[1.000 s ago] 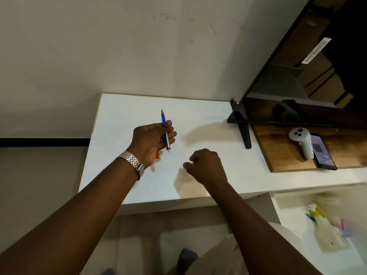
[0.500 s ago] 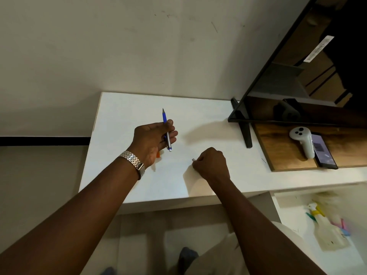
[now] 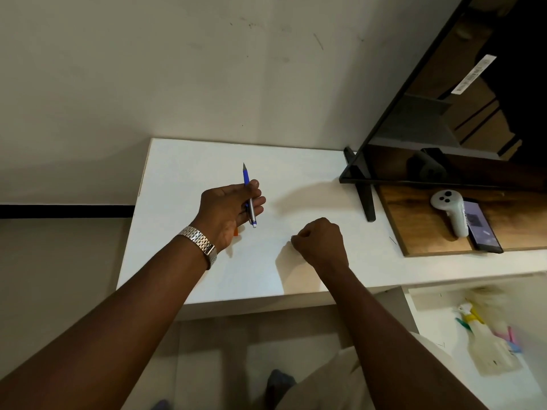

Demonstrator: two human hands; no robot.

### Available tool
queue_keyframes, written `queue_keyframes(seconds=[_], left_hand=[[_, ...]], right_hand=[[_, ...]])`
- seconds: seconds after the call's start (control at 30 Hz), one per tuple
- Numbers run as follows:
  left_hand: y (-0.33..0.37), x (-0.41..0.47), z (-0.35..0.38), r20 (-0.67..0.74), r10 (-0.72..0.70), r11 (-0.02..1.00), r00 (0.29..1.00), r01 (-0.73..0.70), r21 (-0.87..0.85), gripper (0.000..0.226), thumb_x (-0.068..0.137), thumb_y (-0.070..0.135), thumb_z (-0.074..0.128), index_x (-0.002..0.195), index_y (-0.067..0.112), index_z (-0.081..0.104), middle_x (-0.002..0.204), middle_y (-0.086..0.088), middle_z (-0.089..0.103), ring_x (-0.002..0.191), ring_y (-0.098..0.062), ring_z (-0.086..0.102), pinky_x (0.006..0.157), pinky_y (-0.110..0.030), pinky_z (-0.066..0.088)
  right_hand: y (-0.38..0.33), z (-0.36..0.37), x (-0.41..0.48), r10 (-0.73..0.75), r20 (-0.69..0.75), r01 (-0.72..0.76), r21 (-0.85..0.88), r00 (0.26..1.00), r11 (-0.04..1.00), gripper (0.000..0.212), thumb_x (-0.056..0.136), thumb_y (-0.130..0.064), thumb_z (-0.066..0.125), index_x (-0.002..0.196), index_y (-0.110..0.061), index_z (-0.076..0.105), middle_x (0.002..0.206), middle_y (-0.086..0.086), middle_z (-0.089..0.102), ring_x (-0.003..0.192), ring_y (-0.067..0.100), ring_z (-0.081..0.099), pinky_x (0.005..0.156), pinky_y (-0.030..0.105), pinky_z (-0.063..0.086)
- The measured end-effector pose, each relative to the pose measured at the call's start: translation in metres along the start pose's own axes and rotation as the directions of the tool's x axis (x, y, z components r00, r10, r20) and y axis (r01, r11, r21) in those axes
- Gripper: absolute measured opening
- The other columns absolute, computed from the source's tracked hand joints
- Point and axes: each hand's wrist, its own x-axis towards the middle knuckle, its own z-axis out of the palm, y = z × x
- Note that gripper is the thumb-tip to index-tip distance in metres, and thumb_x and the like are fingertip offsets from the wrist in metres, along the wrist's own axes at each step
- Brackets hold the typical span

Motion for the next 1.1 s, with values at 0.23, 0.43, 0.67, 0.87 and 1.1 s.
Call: queue_keyframes(seconds=[0.23, 0.43, 0.67, 0.87, 1.1], left_hand=[[-0.001, 0.001, 0.002, -0.037, -0.001, 1.0, 0.999, 0.002, 0.023, 0.011, 0.086, 0.009, 0.081, 0.092, 0.001, 0.077, 0.102, -0.02, 0.078, 0.09, -0.032, 0.08, 0.066, -0.032, 0.065], [-0.006, 0.002, 0.003, -0.034, 0.002, 0.999, 0.999, 0.0, 0.035, 0.018, 0.087, 0.008, 0.08, 0.101, -0.001, 0.076, 0.098, -0.019, 0.078, 0.086, -0.029, 0.081, 0.069, -0.033, 0.066], [-0.017, 0.001, 0.004, -0.027, -0.003, 0.996, 1.0, 0.006, 0.092, 0.012, 0.085, 0.01, 0.082, 0.095, 0.005, 0.077, 0.103, -0.019, 0.08, 0.091, -0.029, 0.08, 0.067, -0.03, 0.065], [-0.026, 0.007, -0.003, -0.043, -0.032, 0.984, 0.999, 0.039, 0.172, 0.011, 0.09, 0.011, 0.077, 0.093, 0.001, 0.076, 0.105, -0.024, 0.075, 0.098, -0.033, 0.075, 0.08, -0.036, 0.064], [-0.026, 0.014, -0.01, -0.135, -0.001, 0.955, 0.991, 0.041, 0.294, 0.012, 0.087, 0.013, 0.081, 0.096, 0.01, 0.075, 0.095, -0.014, 0.072, 0.091, -0.025, 0.068, 0.08, -0.031, 0.06]], right_hand=[[-0.039, -0.006, -0.039, -0.047, 0.206, -0.075, 0.546, 0.977, 0.834, 0.014, 0.09, -0.018, 0.075, 0.085, -0.007, 0.082, 0.072, 0.007, 0.079, 0.066, 0.025, 0.08, 0.057, 0.031, 0.06], [-0.049, 0.0, -0.048, 0.022, 0.431, -0.354, 0.71, 0.902, 0.608, 0.017, 0.093, -0.016, 0.074, 0.098, 0.0, 0.079, 0.093, 0.023, 0.081, 0.082, 0.04, 0.081, 0.074, 0.049, 0.066], [-0.049, 0.011, -0.035, -0.023, 0.253, -0.179, 0.744, 0.967, 0.643, 0.013, 0.092, -0.011, 0.074, 0.084, -0.002, 0.08, 0.076, 0.015, 0.077, 0.074, 0.034, 0.08, 0.066, 0.042, 0.066], [-0.039, 0.028, -0.022, 0.025, 0.222, -0.186, 0.746, 0.975, 0.64, 0.013, 0.09, -0.005, 0.072, 0.082, 0.001, 0.08, 0.066, 0.01, 0.074, 0.064, 0.028, 0.078, 0.063, 0.036, 0.065], [-0.023, 0.049, -0.003, 0.139, 0.092, -0.165, 0.653, 0.986, 0.74, 0.01, 0.089, -0.008, 0.08, 0.08, -0.002, 0.08, 0.069, 0.012, 0.077, 0.058, 0.026, 0.077, 0.065, 0.04, 0.068]])
